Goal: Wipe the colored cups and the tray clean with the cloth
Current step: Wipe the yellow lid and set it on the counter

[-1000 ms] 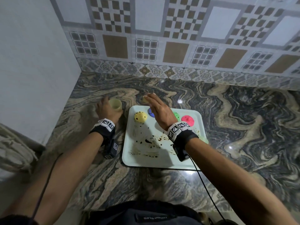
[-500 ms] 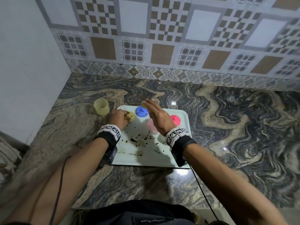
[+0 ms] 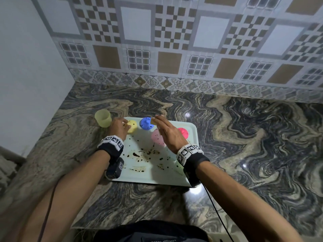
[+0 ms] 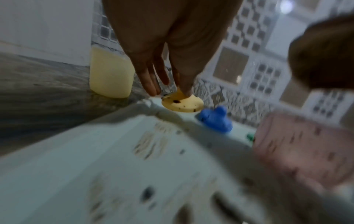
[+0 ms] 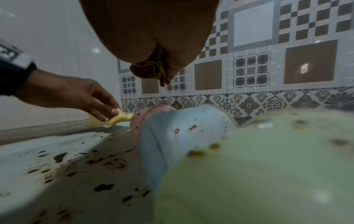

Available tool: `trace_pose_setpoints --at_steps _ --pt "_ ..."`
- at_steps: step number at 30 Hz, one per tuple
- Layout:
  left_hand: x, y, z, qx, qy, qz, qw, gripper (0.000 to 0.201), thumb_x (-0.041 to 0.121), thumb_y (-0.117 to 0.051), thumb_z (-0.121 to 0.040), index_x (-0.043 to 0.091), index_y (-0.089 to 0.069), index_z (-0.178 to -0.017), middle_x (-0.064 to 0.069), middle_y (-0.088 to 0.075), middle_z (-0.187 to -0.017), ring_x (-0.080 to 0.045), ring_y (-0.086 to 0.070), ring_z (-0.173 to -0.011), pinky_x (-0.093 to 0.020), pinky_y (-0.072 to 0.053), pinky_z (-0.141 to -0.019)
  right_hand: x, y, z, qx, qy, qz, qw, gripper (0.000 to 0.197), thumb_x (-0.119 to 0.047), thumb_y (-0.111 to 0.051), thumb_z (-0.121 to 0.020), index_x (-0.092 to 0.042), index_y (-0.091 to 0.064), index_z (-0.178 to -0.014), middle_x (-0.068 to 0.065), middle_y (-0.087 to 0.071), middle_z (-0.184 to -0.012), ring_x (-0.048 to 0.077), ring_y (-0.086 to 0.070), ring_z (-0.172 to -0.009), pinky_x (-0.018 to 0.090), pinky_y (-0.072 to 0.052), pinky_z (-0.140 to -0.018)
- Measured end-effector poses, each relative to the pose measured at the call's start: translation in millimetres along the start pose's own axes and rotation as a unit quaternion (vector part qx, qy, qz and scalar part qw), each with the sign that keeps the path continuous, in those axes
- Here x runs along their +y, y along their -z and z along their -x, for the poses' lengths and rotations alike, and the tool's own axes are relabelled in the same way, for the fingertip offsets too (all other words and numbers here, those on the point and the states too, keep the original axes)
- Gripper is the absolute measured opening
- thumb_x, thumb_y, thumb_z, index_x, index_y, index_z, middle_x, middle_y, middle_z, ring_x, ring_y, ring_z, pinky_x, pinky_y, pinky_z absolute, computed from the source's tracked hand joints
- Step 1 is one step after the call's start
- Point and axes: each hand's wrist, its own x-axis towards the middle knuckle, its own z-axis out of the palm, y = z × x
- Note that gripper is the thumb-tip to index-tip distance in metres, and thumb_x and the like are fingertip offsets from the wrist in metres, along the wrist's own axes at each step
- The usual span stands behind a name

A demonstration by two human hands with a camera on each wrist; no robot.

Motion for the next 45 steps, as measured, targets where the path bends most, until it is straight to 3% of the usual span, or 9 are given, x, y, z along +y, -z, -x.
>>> trace_pose_setpoints --at_steps 4,9,13,17,22,28,34,39,45 --pt "26 18 3 -0.062 0.039 0.176 0.982 0.013 0.014 -0.075 -0.083 0.012 -0.068 -0.093 -0.015 -0.07 -0.098 -0.027 -0.067 -0.083 -0.035 -0.057 -0.072 -5 -12 -17 -0.018 0.015 -0.014 1.0 0.04 -0.008 -0.036 -0.106 -0.008 -0.048 -0.145 0.011 -0.043 -0.152 0.03 -0.041 -0.142 0.041 -0.043 -0.109" --pt "59 38 10 -0.09 0.088 0.426 0.896 0.007 0.002 -0.067 -0.088 0.006 -0.062 -0.091 -0.008 -0.07 -0.085 -0.019 -0.067 -0.077 -0.025 -0.06 -0.068 -28 -15 -42 0.03 -0.033 -0.058 0.997 0.043 -0.012 -0.04 -0.107 -0.012 -0.042 -0.15 0.008 -0.036 -0.159 0.023 -0.029 -0.149 0.032 -0.029 -0.119" --pt "59 49 5 -0.087 0.107 0.496 0.857 0.031 0.0 -0.07 -0.084 -0.005 -0.061 -0.114 -0.014 -0.07 -0.103 -0.021 -0.068 -0.093 -0.023 -0.057 -0.077 -36 -10 -49 0.058 -0.011 -0.07 0.996 0.049 -0.026 -0.047 -0.105 -0.009 -0.041 -0.15 0.011 -0.035 -0.158 0.027 -0.031 -0.149 0.033 -0.033 -0.117" --pt "62 56 4 -0.131 0.114 0.555 0.814 0.02 -0.008 -0.059 -0.089 0.001 -0.063 -0.106 -0.011 -0.066 -0.102 -0.017 -0.066 -0.094 -0.022 -0.057 -0.081 -33 -1 -51 0.034 0.03 -0.062 0.997 0.055 -0.02 -0.052 -0.102 -0.011 -0.035 -0.153 0.012 -0.03 -0.158 0.025 -0.034 -0.144 0.025 -0.031 -0.113" --pt "73 61 2 -0.173 0.13 0.593 0.775 0.019 -0.007 -0.055 -0.092 0.002 -0.063 -0.106 -0.003 -0.073 -0.091 -0.009 -0.069 -0.087 -0.017 -0.056 -0.078 -26 -5 -55 0.051 0.034 -0.059 0.996 0.051 -0.019 -0.041 -0.103 -0.006 -0.037 -0.152 0.016 -0.038 -0.15 0.03 -0.053 -0.126 0.042 -0.051 -0.099" --pt "83 61 0 -0.152 0.134 0.604 0.77 0.034 -0.011 -0.055 -0.09 0.007 -0.058 -0.118 -0.001 -0.073 -0.083 -0.008 -0.07 -0.077 -0.016 -0.056 -0.068 -33 2 -53 0.169 -0.011 -0.124 0.978 0.044 -0.008 -0.056 -0.099 0.0 -0.046 -0.141 0.009 -0.051 -0.145 0.014 -0.051 -0.129 0.028 -0.044 -0.107" --pt "91 61 -3 -0.177 0.13 0.648 0.729 0.04 -0.009 -0.047 -0.093 -0.002 -0.051 -0.133 -0.011 -0.065 -0.106 -0.014 -0.065 -0.094 -0.021 -0.055 -0.086 -18 -11 -48 0.093 0.083 -0.003 0.992 0.052 -0.029 -0.049 -0.1 -0.009 -0.044 -0.148 0.013 -0.039 -0.156 0.033 -0.034 -0.147 0.06 -0.037 -0.111" --pt "97 64 -1 -0.196 0.133 0.647 0.724 0.028 -0.009 -0.043 -0.094 0.002 -0.061 -0.112 -0.005 -0.07 -0.096 -0.01 -0.067 -0.086 -0.018 -0.054 -0.085 -25 -11 -52 0.13 0.082 -0.029 0.988 0.054 -0.016 -0.054 -0.098 -0.001 -0.042 -0.148 0.02 -0.038 -0.154 0.035 -0.038 -0.143 0.05 -0.04 -0.112" --pt "99 63 0 -0.191 0.139 0.655 0.718 0.038 -0.01 -0.042 -0.094 -0.003 -0.051 -0.13 -0.01 -0.062 -0.112 -0.015 -0.062 -0.101 -0.02 -0.054 -0.088 -21 -14 -58 0.171 0.101 -0.002 0.98 0.044 -0.01 -0.045 -0.099 0.002 -0.051 -0.141 0.026 -0.048 -0.145 0.041 -0.052 -0.128 0.051 -0.049 -0.102"
